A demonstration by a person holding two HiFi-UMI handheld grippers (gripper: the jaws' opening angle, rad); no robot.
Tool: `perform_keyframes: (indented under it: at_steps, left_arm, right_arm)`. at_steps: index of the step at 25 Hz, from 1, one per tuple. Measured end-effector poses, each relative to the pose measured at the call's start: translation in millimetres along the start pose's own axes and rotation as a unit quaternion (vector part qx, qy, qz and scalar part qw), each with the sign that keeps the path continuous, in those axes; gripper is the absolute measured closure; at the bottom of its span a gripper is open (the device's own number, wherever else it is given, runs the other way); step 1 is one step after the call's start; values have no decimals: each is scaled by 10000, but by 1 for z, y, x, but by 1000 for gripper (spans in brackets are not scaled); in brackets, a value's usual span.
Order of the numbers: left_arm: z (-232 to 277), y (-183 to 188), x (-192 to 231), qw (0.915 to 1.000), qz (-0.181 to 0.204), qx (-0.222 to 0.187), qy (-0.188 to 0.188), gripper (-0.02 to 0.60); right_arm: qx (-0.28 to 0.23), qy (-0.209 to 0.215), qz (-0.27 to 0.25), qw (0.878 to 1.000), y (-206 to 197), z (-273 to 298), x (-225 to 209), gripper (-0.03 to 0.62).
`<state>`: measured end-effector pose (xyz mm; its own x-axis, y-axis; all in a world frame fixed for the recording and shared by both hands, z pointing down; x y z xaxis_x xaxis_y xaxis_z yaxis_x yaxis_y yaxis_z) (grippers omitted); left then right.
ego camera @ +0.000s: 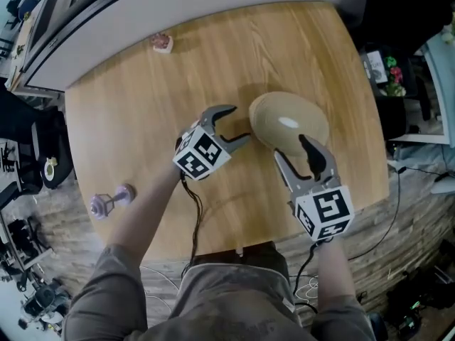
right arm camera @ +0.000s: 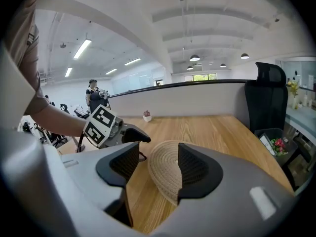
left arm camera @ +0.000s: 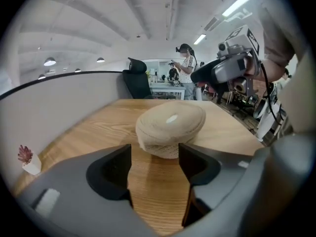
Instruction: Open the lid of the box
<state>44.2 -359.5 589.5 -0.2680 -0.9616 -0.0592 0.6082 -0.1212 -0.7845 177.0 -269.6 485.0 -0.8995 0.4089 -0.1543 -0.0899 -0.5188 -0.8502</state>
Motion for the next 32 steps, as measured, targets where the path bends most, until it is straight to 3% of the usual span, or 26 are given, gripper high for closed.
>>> perform_keyframes:
  at_steps: [4,7,15,19,23,27,32]
  left_arm:
    - [24,-5,-3,9996,-18,-24,-280,271]
    - [38,-12,-8,9981,315,18,-536,199]
    - [59,-10,-5,9933,672,-126,-937,192]
    - [61,-9,-3,9902,756,-216,-1152,189]
    - [62,-5,0,9857,1010,-322,-1309,190]
    - [65,5,4,9832,984,-462,-1468,190]
    - [68,9,5,9806,1050,-468,-1590,197]
  right_arm:
    - [274,-22,-107,9996,-17,16,-2,364]
    - [573,-70,-385,9976,-27,26,-3,364]
    - [1263,154,-918,9876,-48,44,0,362]
    - [1596,149,-1276,9788,-53,51,0,364]
    - [1985,157,-1833,9627,-60,60,2,364]
    - [2272,211,-2242,9475,-68,65,5,365]
    - [2288,110,-2376,9440,-71,68,5,368]
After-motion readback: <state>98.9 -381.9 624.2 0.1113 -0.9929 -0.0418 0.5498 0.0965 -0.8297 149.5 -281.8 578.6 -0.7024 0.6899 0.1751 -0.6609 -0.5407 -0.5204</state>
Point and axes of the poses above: the fingertips, and each gripper's own axes: z forward along the fingers, x to its left, y out of its top, the point moved 5 cm from there along -z, backward along the fingers, and after that the axes turned 1 degree about z, right-handed, at the moved point
